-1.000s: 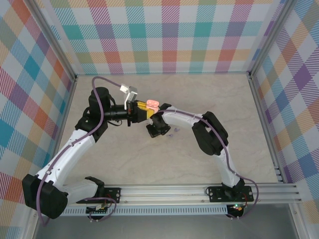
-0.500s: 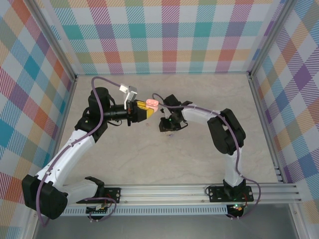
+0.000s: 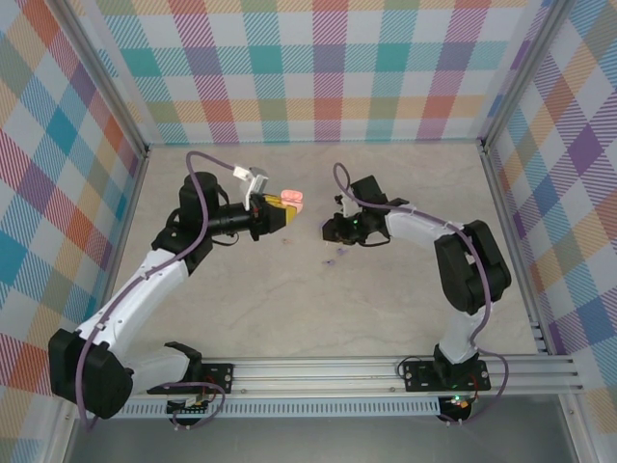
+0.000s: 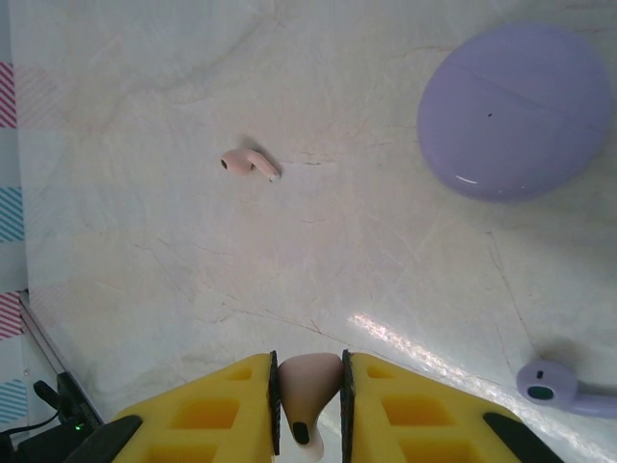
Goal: Insert the wireless bluetooth earbuds into the charging case
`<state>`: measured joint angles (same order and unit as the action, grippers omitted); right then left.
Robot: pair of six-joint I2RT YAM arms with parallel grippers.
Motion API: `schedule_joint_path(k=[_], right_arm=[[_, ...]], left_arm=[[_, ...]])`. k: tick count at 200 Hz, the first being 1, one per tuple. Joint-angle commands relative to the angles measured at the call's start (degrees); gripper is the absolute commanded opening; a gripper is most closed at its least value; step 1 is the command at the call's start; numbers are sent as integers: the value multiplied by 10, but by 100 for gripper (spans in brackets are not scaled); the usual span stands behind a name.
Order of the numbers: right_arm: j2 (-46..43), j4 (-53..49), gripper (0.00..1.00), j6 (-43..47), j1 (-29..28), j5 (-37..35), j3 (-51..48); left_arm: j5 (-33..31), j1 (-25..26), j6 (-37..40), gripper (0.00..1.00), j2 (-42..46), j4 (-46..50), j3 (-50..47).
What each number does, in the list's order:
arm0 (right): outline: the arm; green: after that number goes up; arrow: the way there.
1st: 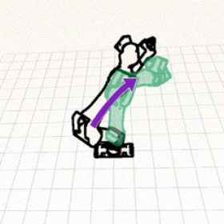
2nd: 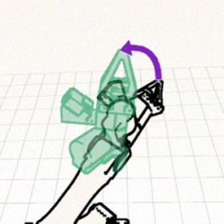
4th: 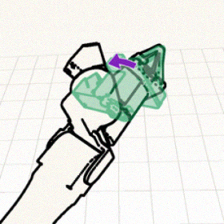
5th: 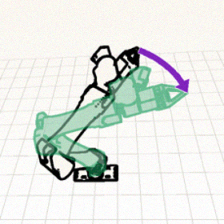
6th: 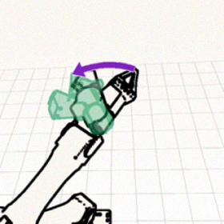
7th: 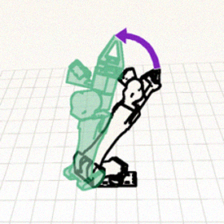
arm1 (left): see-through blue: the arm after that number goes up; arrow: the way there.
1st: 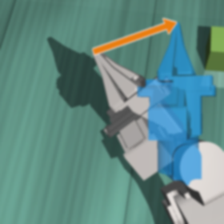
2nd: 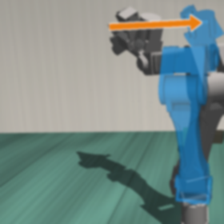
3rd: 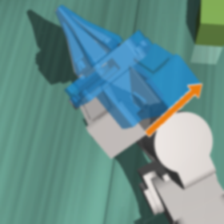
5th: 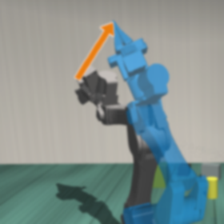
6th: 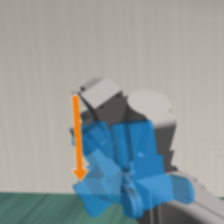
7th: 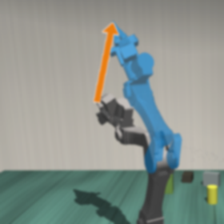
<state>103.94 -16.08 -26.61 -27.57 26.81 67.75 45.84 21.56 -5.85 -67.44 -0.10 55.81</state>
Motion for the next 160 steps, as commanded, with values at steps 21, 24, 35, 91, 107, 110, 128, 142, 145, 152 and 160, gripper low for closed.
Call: schedule_joint_path(k=[21,24,35,91,107,110,128,142,145,152,160], right_arm=[[-70,23,23,-12,20,21,-28],[-73,22,23,-12,20,20,-28],[-87,18,23,-12,21,16,-29],[-156,16,23,-24,22,16,-27],[-176,19,23,-26,21,23,-25],[-180,20,23,-27,21,24,-25],[-200,26,23,-28,21,37,-23],[-214,29,23,-29,20,48,-20],[-217,31,23,-30,19,49,-20],[-223,35,23,-30,17,52,-20],[-231,37,23,-29,15,54,-18]], left_arm=[[-63,-6,-38,11,-39,-16,-23],[-65,-6,-40,11,-42,-18,-26],[-67,-6,-48,11,-51,-31,-33],[-50,-5,-62,11,-71,-97,-80],[-46,-5,-61,11,-68,-118,-97],[-44,-4,-58,11,-67,-122,-99],[-40,-2,-47,11,-65,-133,-108],[-30,2,-34,11,-66,-141,-113],[-29,4,-31,11,-66,-143,-114],[-26,6,-23,11,-65,-145,-115],[-23,12,-14,11,-63,-149,-115]])
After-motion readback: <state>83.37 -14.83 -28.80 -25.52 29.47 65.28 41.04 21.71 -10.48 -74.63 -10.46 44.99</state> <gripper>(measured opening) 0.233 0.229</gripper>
